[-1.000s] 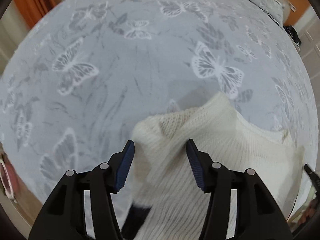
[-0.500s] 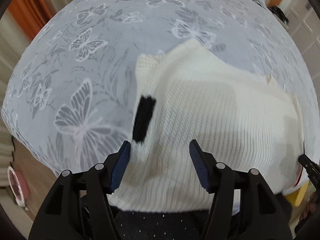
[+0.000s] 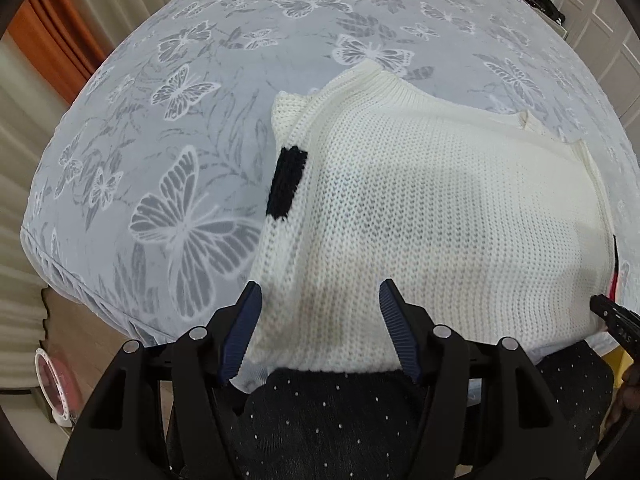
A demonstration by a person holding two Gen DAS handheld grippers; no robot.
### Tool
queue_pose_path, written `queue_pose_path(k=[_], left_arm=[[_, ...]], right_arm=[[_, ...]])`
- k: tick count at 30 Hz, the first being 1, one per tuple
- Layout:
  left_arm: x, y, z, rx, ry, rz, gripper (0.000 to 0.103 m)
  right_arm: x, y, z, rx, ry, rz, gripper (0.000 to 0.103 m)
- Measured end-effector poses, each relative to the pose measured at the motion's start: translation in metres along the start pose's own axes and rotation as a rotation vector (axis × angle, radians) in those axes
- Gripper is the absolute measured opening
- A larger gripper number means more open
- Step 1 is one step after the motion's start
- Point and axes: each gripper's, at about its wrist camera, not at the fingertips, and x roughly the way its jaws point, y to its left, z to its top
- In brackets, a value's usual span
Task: Fold small clothes
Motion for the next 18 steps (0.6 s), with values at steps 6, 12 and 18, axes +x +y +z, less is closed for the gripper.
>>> queue_pose_path(k=[6,12,18], left_arm=[[0.002,0.003,-0.01,0.008,0.012,-0.024,0.065],[0.015,-0.012,-0.012,0.042,0.04,-0.016,0.065],[0.032,-0.021,-0.008,0.058,0.092,-0.004,0.068]], right_arm=[[-0.026,-0.012,0.028,0.031,-0.092,0.032,0.041],[-0.018,-0.026,0.106,0.037,-0.134,0.02,0.047],[0.032,-0.015,0.153,0.017,-0.043,0.027,0.047]])
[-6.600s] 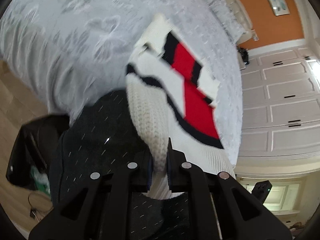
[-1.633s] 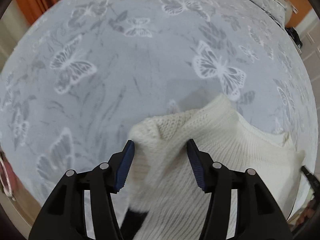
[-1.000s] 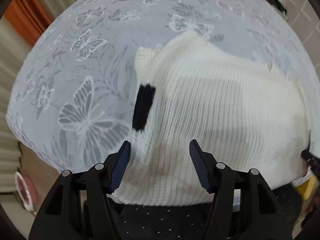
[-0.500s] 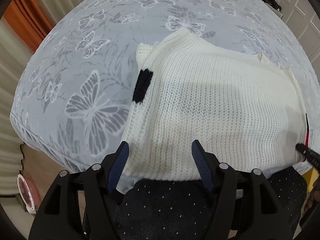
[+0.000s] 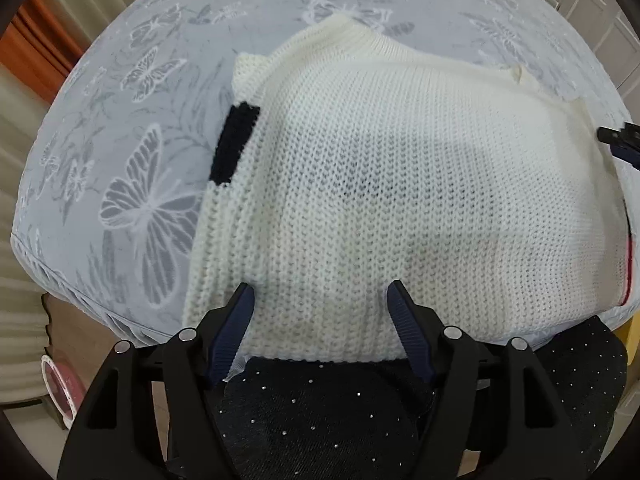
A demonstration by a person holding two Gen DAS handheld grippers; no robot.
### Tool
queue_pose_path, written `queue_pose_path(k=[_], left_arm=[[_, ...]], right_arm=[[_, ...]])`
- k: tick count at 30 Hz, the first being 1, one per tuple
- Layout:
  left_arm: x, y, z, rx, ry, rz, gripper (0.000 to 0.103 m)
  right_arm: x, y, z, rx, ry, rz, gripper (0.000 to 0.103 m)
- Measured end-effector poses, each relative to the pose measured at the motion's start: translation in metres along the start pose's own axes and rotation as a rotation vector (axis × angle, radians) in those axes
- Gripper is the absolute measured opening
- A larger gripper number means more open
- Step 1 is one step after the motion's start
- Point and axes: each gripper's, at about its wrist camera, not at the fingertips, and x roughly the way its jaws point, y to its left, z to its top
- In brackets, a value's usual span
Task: Fold small clothes
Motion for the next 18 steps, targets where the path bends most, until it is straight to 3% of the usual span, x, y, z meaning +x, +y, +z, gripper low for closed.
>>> queue_pose_path(k=[1,2,3,8,12,13,15,16,18], left_arm=[[0.001,0.0,0.001,0.001,0.004,0.0,0.068],[0.004,-0.001,0.002,0.004,0.011,0.003,0.069],[0.005,-0.001,0.003,0.007,0.015,0.003,0.069],[0.011,-0.001,0.004,0.025,0.029,0.01,0.071],[0.016,-0.006,0.003,0.05,0.028,0.039,0.074],[0.015,-0.006,0.003,0.049,0.027,0.04,0.074],[0.01,-0.003,0.004,0.023,0.023,0.013,0.074],[0.005,0.0,0.003,0.002,0.014,-0.01,0.074],[-0.005,0.014,0.005,-0.066,-0.017,-0.068,0.074]], right_arm=[[0.009,0.001,0.0,0.006,0.032,0.01,0.038],[0.009,0.003,0.001,-0.005,0.02,0.03,0.013],[0.004,0.005,0.003,-0.026,-0.003,0.033,0.007],[-0.032,0.005,0.022,-0.035,-0.145,0.055,0.007],[0.023,0.001,0.025,-0.071,-0.006,-0.017,0.008],[0.022,0.0,0.023,-0.055,-0.034,-0.007,0.009],[0.005,-0.002,0.021,-0.005,-0.065,0.023,0.016],[-0.006,-0.003,0.016,0.022,-0.084,0.04,0.024],[-0.036,-0.006,-0.005,0.036,-0.15,0.053,0.032]])
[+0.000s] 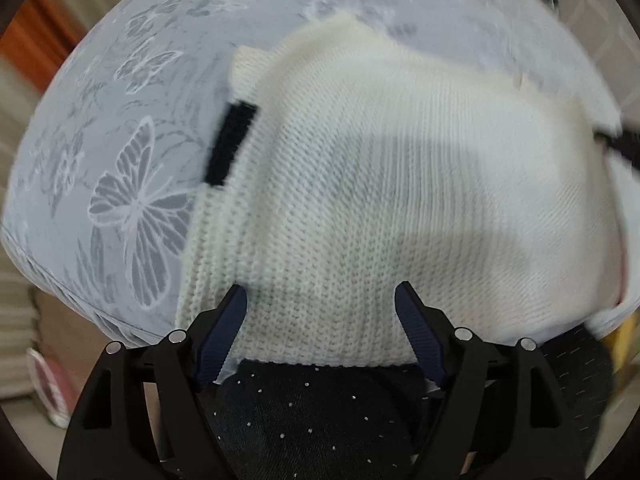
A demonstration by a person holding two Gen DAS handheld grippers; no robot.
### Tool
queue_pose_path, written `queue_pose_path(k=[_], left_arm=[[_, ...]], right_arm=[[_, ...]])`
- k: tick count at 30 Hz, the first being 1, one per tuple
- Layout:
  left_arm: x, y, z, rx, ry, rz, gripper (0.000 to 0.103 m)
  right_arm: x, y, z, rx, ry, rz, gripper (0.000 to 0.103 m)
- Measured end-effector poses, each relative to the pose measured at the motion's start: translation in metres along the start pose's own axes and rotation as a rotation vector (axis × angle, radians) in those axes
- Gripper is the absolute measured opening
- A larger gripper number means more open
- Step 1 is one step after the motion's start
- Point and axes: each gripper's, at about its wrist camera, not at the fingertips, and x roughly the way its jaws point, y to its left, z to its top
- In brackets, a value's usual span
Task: Fold small clothes
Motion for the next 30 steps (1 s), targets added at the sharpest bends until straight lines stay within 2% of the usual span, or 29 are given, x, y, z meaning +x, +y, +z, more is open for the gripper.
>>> queue_pose_path(k=[2,4,7,8,10,13,17,19,20,22,23,24,27,30], left_arm=[[-0.01,0.016,0.004,-0.066,-0.029,-0.027,0.074],[-0.017,0.028,0.006,-0.113,-0.058,-0.04,0.074],[-0.022,0.047,0.01,-0.186,-0.085,-0.025,0.074],[-0.02,0.056,0.01,-0.221,-0.087,-0.042,0.075],[-0.013,0.07,0.01,-0.283,-0.069,-0.072,0.075],[0.01,0.093,0.007,-0.387,0.01,-0.137,0.075],[0.03,0.102,-0.004,-0.449,0.065,-0.218,0.08],[0.033,0.103,-0.004,-0.472,0.074,-0.248,0.08],[0.035,0.102,-0.002,-0.462,0.081,-0.264,0.073],[0.037,0.097,0.002,-0.437,0.095,-0.307,0.053],[0.037,0.096,0.004,-0.438,0.096,-0.347,0.039],[0.036,0.095,0.006,-0.442,0.102,-0.375,0.031],[0.028,0.093,0.011,-0.451,0.081,-0.398,0.023],[0.004,0.082,0.014,-0.398,0.009,-0.404,0.021]], right_arm=[[-0.027,-0.004,-0.027,-0.001,-0.027,-0.019,0.048],[-0.042,-0.012,-0.055,0.004,-0.024,-0.025,0.049],[-0.05,-0.026,-0.104,0.025,0.035,-0.045,0.053],[-0.051,-0.03,-0.113,0.04,0.051,-0.04,0.054],[-0.045,-0.041,-0.131,0.086,0.096,-0.018,0.054],[-0.038,-0.05,-0.149,0.155,0.131,0.046,0.054],[-0.024,-0.047,-0.159,0.161,0.177,0.059,0.052],[-0.02,-0.043,-0.16,0.155,0.18,0.037,0.051],[-0.021,-0.042,-0.159,0.153,0.18,0.021,0.051],[-0.025,-0.036,-0.159,0.146,0.17,-0.015,0.052],[-0.032,-0.034,-0.157,0.138,0.153,-0.045,0.052],[-0.037,-0.031,-0.156,0.132,0.134,-0.058,0.052],[-0.063,-0.02,-0.152,0.096,0.033,-0.075,0.052],[-0.077,0.004,-0.147,-0.008,-0.023,-0.078,0.052]])
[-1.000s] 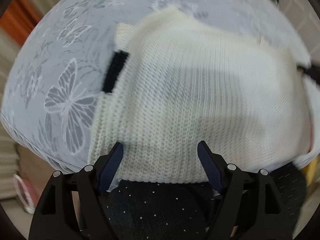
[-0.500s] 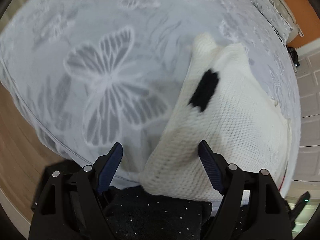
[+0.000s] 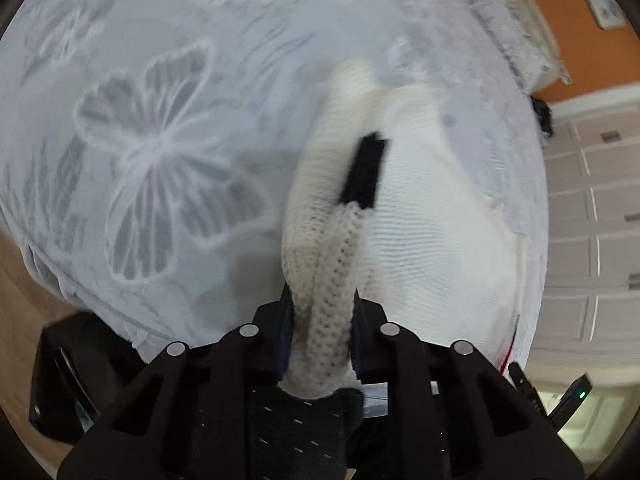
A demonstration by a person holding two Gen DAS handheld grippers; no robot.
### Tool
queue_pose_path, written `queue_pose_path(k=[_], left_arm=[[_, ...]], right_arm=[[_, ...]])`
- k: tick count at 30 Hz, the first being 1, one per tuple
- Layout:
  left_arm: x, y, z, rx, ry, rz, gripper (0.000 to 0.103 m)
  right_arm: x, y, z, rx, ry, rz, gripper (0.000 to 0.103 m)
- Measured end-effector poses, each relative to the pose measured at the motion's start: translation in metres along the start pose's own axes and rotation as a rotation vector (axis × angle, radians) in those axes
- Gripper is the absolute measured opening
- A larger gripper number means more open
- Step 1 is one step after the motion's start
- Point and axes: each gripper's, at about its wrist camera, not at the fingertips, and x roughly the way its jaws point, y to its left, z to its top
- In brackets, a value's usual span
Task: Fold small clothes
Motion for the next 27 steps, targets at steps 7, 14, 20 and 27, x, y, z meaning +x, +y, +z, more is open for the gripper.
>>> queue_pose_path(k=[7,14,20,27], left_arm=[[-0.024,-0.038,-0.001,0.056,-0.065,-0.027,0.021],[-0.04,-0.088,-0.01,0.183,-0.099,0.013,0.021],[-0.029,-0.161,-0.03,0.361,-0.095,0.035,0.02],[0.01,-0.224,-0.06,0.498,-0.046,0.046,0.02]], right_arm=[[0.021,0.035,0.003,-0.048,0.046,0.08,0.053],[0.026,0.04,-0.009,-0.038,0.072,0.123,0.053],[0.013,0.018,-0.008,0.01,0.044,0.152,0.055],[-0.001,-0.017,0.001,0.069,0.025,0.181,0.056]])
